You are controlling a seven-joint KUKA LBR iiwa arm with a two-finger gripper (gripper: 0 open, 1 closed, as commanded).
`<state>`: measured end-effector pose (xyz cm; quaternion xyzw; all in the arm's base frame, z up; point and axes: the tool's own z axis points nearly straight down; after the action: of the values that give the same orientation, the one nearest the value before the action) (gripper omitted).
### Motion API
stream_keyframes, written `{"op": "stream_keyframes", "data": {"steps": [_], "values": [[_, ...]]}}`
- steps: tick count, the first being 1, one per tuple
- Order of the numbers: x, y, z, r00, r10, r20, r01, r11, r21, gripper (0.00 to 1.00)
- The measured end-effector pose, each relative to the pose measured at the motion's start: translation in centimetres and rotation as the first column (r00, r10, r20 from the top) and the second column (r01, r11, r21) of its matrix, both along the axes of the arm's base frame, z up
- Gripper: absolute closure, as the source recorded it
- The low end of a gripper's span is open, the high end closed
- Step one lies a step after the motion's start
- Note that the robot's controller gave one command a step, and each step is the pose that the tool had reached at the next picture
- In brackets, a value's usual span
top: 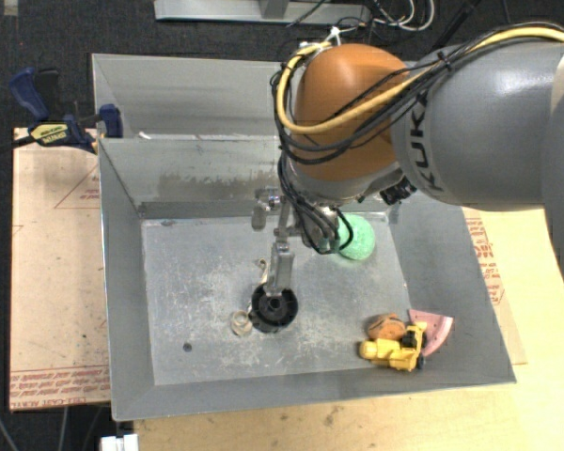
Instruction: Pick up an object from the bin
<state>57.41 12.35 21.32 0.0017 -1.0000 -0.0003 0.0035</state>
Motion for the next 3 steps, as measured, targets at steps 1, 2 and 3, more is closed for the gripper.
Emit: {"op": "stream_keyframes", "data": {"steps": [1,2,3], "values": [[0.2,-0.1,0.5,1.000,-0.003,0.008,0.003,1.000,0.001,0.00],[-0.6,-2.6,-5.2,1.000,0.004,0.013,-0.004,1.000,0.002,0.00],[1.0,-5.5,-11.9,0.999,-0.036,0.012,0.036,0.999,0.002,0.00]]}}
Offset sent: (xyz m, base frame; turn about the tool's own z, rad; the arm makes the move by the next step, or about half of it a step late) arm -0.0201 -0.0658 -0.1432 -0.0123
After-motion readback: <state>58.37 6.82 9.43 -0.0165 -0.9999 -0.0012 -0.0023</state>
